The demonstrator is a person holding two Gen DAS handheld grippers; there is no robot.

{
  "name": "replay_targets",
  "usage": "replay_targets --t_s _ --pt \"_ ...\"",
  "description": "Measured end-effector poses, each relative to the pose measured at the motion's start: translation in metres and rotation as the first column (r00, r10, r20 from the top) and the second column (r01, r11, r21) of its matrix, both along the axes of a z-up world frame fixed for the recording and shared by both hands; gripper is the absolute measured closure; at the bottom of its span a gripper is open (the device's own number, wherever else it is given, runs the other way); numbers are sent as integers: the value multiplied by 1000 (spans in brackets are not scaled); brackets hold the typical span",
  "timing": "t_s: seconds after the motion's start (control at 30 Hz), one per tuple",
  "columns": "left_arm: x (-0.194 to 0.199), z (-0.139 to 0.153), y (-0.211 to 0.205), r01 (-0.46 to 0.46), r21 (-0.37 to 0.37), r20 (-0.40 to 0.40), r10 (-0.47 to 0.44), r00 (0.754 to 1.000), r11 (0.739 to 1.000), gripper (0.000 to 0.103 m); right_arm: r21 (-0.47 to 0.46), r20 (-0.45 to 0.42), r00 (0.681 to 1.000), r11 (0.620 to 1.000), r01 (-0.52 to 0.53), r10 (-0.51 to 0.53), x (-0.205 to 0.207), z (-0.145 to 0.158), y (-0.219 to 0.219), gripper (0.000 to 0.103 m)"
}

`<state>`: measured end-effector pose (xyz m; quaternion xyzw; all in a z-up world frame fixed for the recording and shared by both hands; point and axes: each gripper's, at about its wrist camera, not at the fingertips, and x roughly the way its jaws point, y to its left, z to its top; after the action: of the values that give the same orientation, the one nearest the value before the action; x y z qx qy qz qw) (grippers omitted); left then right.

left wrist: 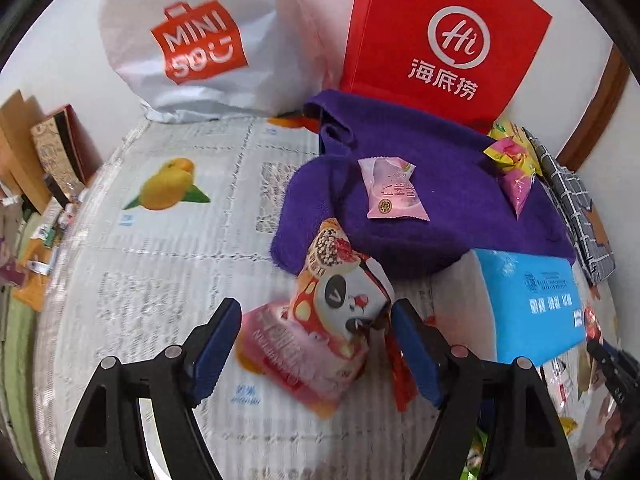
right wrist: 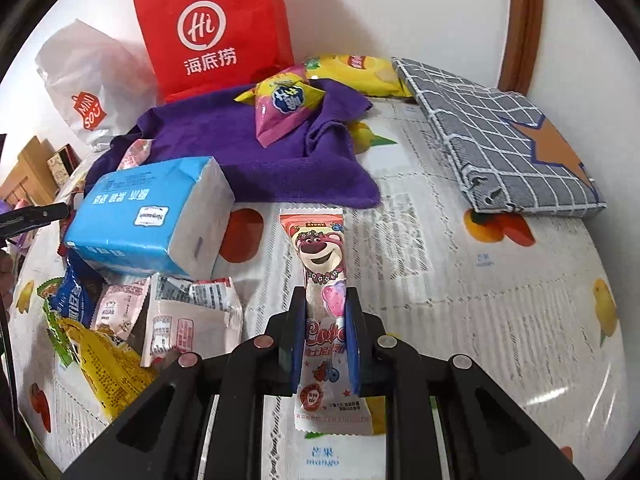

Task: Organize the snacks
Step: 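Grasp the pink lollipop stick with the right tool while the left tool grasps the panda candy bag, then carry both snacks onto the purple towel and open both tools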

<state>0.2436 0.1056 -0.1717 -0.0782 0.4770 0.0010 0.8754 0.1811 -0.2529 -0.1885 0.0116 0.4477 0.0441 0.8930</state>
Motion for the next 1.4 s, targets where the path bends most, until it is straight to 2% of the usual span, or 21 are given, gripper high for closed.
replay_targets --t_s 0.07,0.17,0.27,0.3,0.33,0.47,0.73,1.0,1.4 --pt "7 -6 -2 10 -14 -13 -10 1000 1000 27 -8 -10 1000 1000 15 -15 -1 -1 -2 85" --pt "12 -11 -8 17 23 -12 -16 1000 1000 27 -17 -19 999 999 32 -32 0 -2 -4 85" --pt "8 -10 -8 21 38 -6 -20 1000 999 42 -17 -22 999 999 37 -37 2 -2 -4 85" --pt "6 -9 -6 23 31 -1 -23 1000 999 53 -18 -22 999 999 36 -36 2 -1 -3 85" --pt "4 -7 -4 25 16 1 -25 1000 1000 60 -19 -21 999 999 34 -35 3 -1 -3 85" --pt "-9 4 9 -3 -34 11 3 1000 999 62 -14 -8 1000 1000 20 -20 2 3 2 85" --pt "-37 30 9 -28 -20 52 29 998 999 63 12 32 999 1000 -13 12 -13 19 10 85" --pt "-53 59 -17 -18 -22 83 20 996 1000 63 19 72 997 999 -27 25 -24 47 6 85" --pt "-51 88 -60 49 15 111 -51 993 999 63 21 113 993 999 -46 43 -18 77 2 85"
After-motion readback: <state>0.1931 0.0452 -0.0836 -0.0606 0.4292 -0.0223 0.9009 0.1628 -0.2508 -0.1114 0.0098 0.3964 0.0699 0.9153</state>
